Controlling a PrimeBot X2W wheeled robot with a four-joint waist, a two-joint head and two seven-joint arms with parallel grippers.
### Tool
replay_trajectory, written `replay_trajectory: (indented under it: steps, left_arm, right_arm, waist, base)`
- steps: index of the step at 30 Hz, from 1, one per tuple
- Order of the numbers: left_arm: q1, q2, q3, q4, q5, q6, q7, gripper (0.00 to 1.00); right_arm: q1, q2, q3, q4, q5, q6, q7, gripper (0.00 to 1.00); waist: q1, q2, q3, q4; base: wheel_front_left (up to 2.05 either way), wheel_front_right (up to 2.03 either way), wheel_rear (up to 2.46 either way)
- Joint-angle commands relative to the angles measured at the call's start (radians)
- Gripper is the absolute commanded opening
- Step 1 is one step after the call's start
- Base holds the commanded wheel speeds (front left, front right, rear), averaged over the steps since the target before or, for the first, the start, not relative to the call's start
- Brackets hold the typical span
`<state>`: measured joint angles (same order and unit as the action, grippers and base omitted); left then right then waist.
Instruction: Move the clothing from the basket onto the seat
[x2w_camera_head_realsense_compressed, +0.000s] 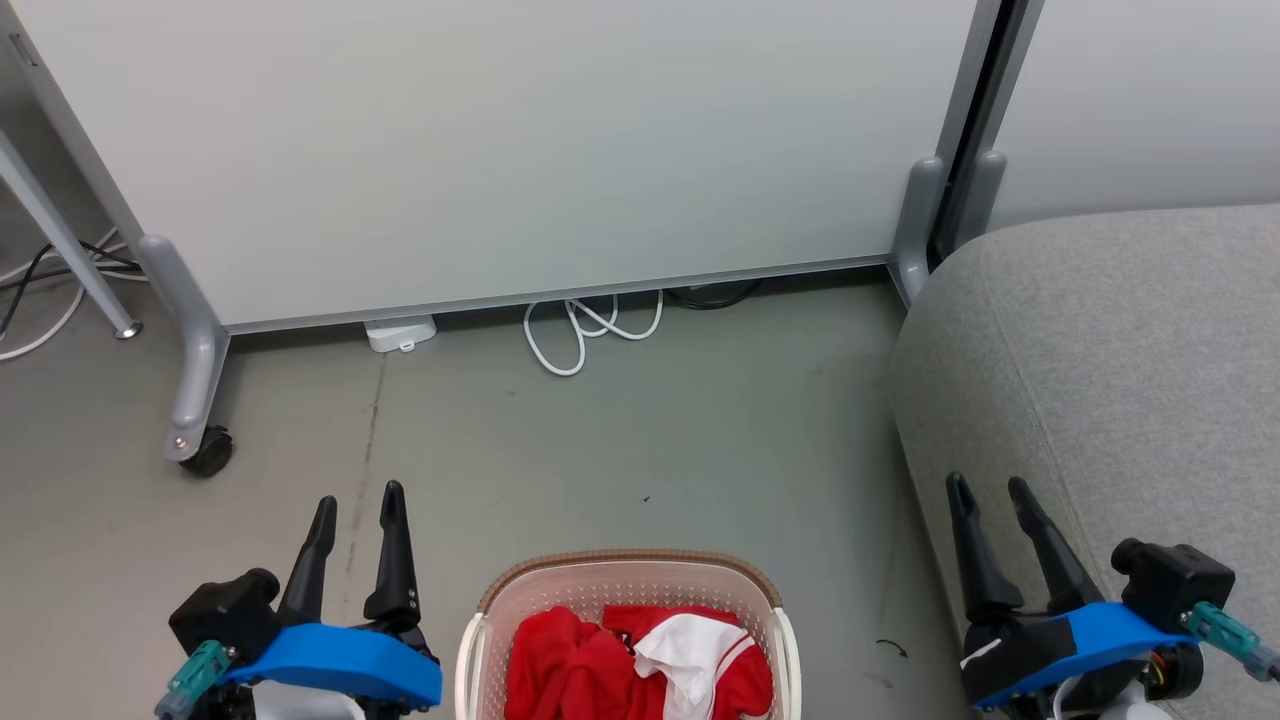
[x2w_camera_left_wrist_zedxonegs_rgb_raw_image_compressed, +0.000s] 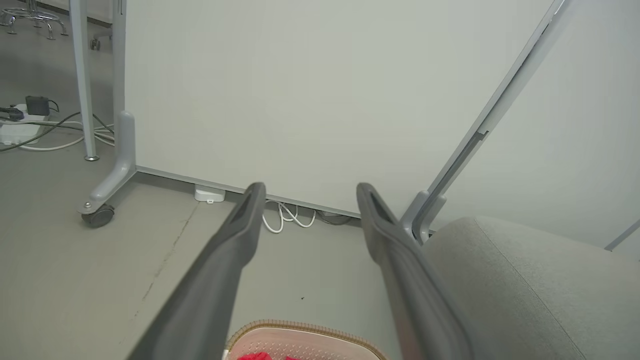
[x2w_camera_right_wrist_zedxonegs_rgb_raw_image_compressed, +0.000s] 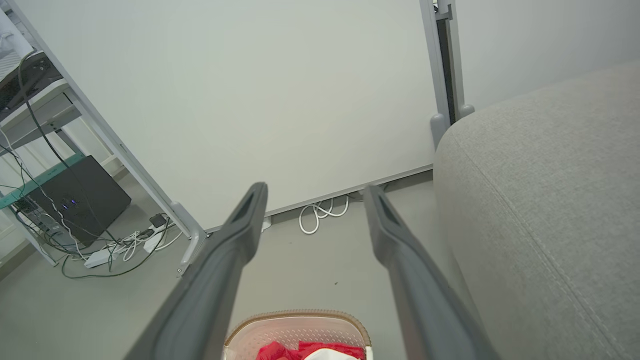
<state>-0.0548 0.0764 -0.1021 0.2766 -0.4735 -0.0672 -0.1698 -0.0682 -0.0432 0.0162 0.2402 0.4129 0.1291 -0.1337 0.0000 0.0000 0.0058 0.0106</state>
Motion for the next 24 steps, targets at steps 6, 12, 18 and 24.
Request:
replay_trajectory:
  steps: [6,12,18,24]
  left_arm:
    - [-0.011,0.001,0.0,0.002,0.06,0.005,-0.021,1.0]
    - [-0.014,-0.002,0.001,0.008,0.102,0.011,-0.034,1.0]
    - [-0.016,-0.006,0.009,0.01,0.13,0.012,-0.047,1.0]
    - [-0.015,-0.011,0.012,0.017,0.153,0.007,-0.059,1.0]
  right_arm:
    - [-0.012,-0.008,-0.006,-0.014,-0.07,0.002,-0.012,1.0]
    - [-0.012,-0.008,-0.014,-0.016,-0.126,0.002,-0.017,1.0]
    - [-0.013,-0.008,-0.02,-0.015,-0.174,0.002,-0.023,1.0]
    - [-0.014,-0.009,-0.023,-0.01,-0.218,0.002,-0.035,1.0]
  waist:
    - [0.0,0.0,0.002,0.001]
    - [0.0,0.0,0.003,0.002]
    - [0.0,0.0,0.007,0.003]
    - [0.0,0.0,0.006,0.004]
  base:
    - [0.0,0.0,0.0]
    - [0.0,0.0,0.0]
    - [0.0,0.0,0.0]
    - [0.0,0.0,0.0]
